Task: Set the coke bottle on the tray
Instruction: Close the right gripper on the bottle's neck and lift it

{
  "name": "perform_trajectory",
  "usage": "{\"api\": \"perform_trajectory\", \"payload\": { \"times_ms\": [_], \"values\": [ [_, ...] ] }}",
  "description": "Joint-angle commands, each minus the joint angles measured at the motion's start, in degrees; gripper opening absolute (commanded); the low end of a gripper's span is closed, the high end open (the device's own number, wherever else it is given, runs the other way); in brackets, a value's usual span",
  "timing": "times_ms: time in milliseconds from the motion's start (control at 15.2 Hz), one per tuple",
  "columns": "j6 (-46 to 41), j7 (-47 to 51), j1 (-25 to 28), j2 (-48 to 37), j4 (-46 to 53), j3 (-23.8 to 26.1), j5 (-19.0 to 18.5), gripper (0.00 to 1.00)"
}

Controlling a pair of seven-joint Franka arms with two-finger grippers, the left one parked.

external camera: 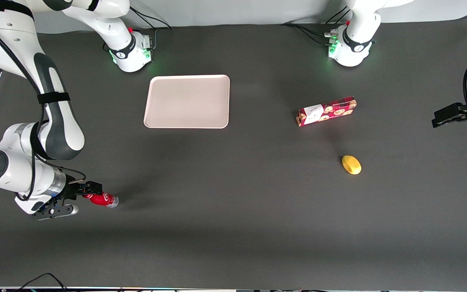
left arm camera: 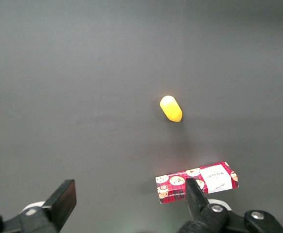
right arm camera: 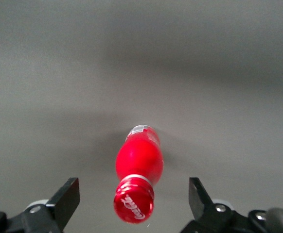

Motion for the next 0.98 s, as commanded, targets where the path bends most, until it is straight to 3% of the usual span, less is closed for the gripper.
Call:
{"api": "perform_trajectory", "payload": {
  "times_ms": [0, 197, 393, 525, 721, 918],
  "values": [
    [0.5, -2.2, -0.8, 1.1, 0.9, 1.0, 0.1, 0.91],
    [0.5, -4.0, -1.0, 1.4, 0.9, 1.0, 0.1, 0.71],
    [0.5, -3.9, -1.0, 1.5, 0.8, 1.0, -1.3, 0.58],
    [0.4, -3.7, -1.0, 1.6, 0.8, 1.0, -1.3, 0.39],
    [0.1, -3.0, -0.9, 1.6, 0.8, 0.9, -1.3, 0.0],
    [-0.3, -2.8, -0.8, 1.2, 0.8, 0.9, -1.1, 0.0]
  ]
}}
